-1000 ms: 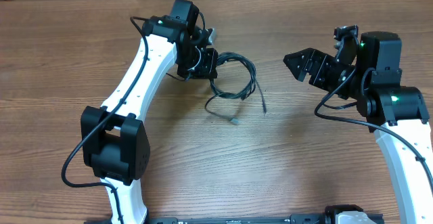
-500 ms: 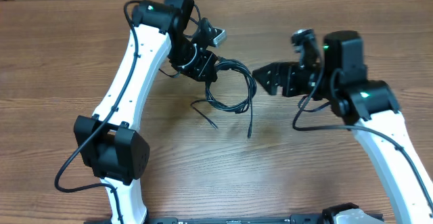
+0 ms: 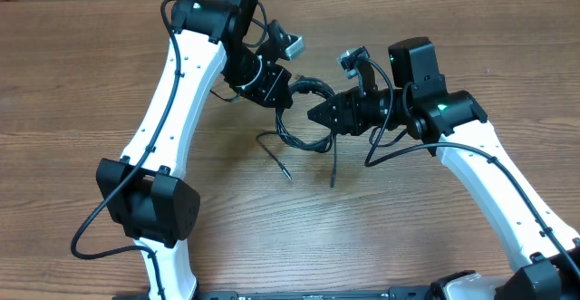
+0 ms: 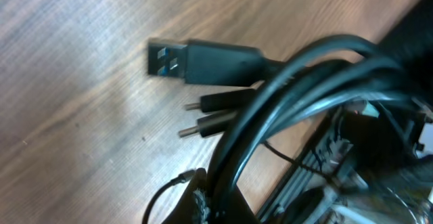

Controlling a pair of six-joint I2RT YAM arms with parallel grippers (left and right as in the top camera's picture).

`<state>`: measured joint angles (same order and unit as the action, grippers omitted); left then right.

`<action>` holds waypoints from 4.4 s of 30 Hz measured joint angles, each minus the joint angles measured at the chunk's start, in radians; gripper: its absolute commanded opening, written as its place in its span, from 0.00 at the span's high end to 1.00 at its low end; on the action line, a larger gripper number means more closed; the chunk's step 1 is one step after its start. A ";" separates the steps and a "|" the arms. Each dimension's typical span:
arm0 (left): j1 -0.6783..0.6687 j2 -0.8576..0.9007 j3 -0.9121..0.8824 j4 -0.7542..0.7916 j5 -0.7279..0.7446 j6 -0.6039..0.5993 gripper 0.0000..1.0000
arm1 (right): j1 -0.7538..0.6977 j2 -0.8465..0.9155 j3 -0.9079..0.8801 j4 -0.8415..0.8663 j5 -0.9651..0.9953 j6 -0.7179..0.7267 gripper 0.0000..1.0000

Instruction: Untangle cables

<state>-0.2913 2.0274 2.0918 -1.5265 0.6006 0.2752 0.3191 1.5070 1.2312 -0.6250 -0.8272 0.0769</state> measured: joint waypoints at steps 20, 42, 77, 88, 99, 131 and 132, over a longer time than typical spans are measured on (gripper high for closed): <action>-0.036 -0.045 0.024 0.241 -0.138 -0.485 0.96 | -0.115 0.000 -0.001 0.238 -0.414 0.116 0.96; 0.068 0.008 0.021 0.149 0.062 -0.108 0.96 | -0.326 -0.062 0.006 0.315 -0.349 0.447 0.09; -0.113 0.008 0.011 0.204 -0.319 -1.086 0.96 | 0.047 0.087 0.011 0.413 0.354 1.000 0.39; -0.112 0.008 0.011 0.248 -0.175 -0.804 0.96 | 0.030 0.123 0.011 0.522 0.309 1.076 0.44; -0.113 0.008 0.011 0.210 -0.212 -0.652 0.96 | -0.145 0.132 0.011 0.615 0.058 1.139 0.44; -0.122 0.008 0.010 0.143 -0.221 -0.627 0.96 | -0.087 0.132 0.013 0.579 0.188 1.083 0.45; -0.122 0.008 0.010 0.138 -0.216 -0.615 0.96 | -0.090 0.132 0.013 0.575 0.190 1.083 0.45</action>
<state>-0.4129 2.0350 2.1021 -1.3880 0.3847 -0.3397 0.2291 1.6394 1.2446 -0.0502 -0.6376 1.1603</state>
